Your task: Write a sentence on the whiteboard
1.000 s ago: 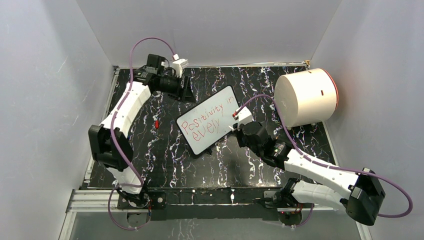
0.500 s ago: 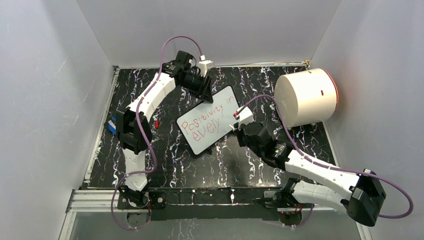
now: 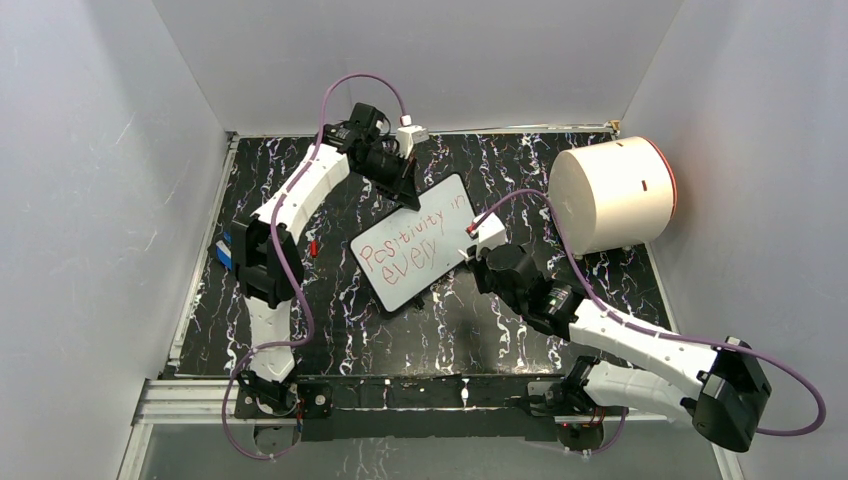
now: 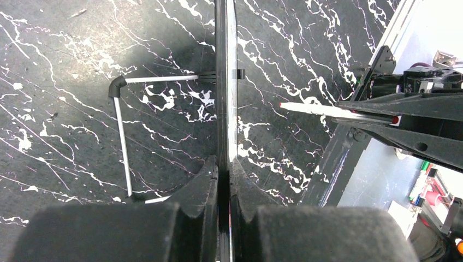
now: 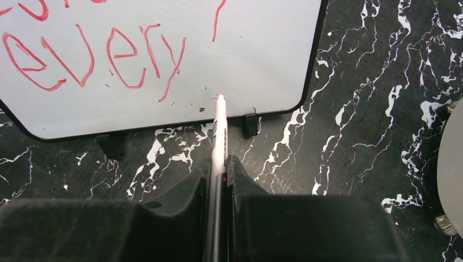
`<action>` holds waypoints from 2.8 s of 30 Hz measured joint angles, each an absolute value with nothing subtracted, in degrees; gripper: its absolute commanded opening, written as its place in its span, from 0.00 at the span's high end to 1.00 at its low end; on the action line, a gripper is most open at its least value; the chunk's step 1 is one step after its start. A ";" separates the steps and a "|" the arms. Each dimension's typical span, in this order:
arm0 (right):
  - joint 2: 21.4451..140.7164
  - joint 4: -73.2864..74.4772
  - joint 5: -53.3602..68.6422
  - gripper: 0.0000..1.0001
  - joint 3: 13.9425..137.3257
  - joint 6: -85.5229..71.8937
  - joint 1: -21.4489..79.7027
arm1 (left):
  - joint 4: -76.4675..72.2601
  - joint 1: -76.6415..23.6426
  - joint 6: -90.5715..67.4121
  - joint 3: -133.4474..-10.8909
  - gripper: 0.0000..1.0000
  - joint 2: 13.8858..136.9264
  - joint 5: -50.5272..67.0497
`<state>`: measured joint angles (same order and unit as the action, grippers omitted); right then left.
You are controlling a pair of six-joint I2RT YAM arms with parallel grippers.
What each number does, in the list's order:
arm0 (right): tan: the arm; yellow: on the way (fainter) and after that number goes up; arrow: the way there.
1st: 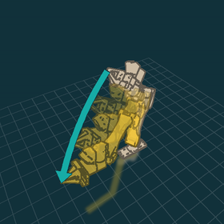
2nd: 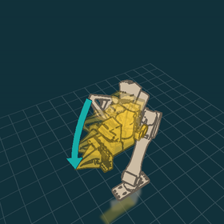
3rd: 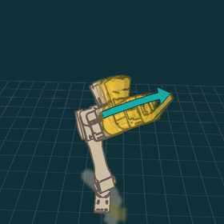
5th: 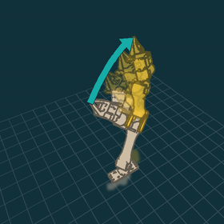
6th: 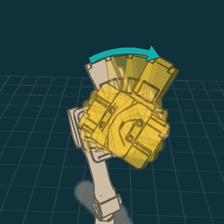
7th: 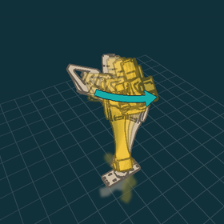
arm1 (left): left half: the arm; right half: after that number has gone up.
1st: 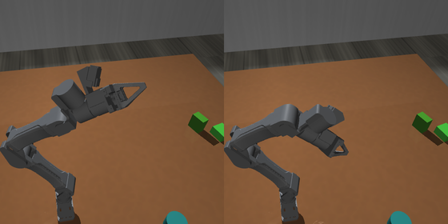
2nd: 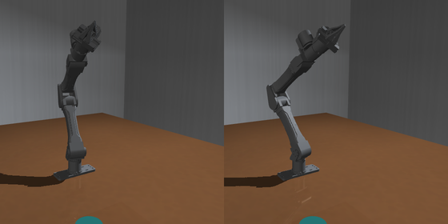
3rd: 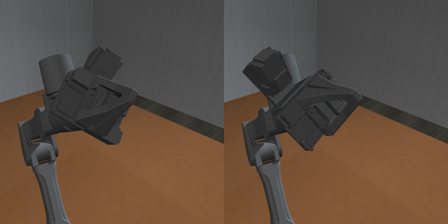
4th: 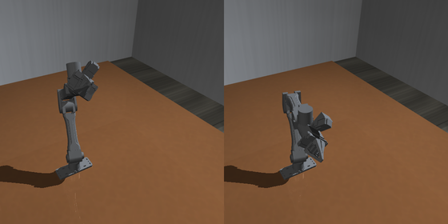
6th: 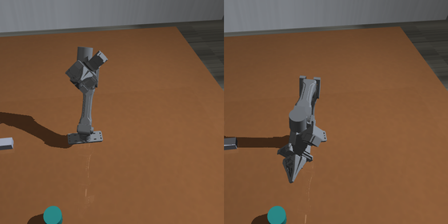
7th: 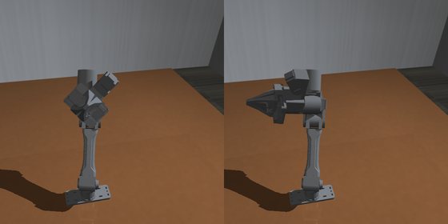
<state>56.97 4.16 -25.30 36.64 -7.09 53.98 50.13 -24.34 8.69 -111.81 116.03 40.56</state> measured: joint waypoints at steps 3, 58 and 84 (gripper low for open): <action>57.84 4.19 -25.30 1.00 36.64 -7.09 54.08 | 50.41 -24.23 9.69 -110.98 1.00 115.44 40.97; 67.24 -1.10 -29.65 1.00 39.03 -2.55 61.41 | 50.92 -24.71 13.65 -100.97 1.00 107.94 40.86; 68.38 -1.10 -30.65 1.00 39.66 -1.28 61.80 | 50.74 -24.71 13.50 -100.97 1.00 108.03 40.91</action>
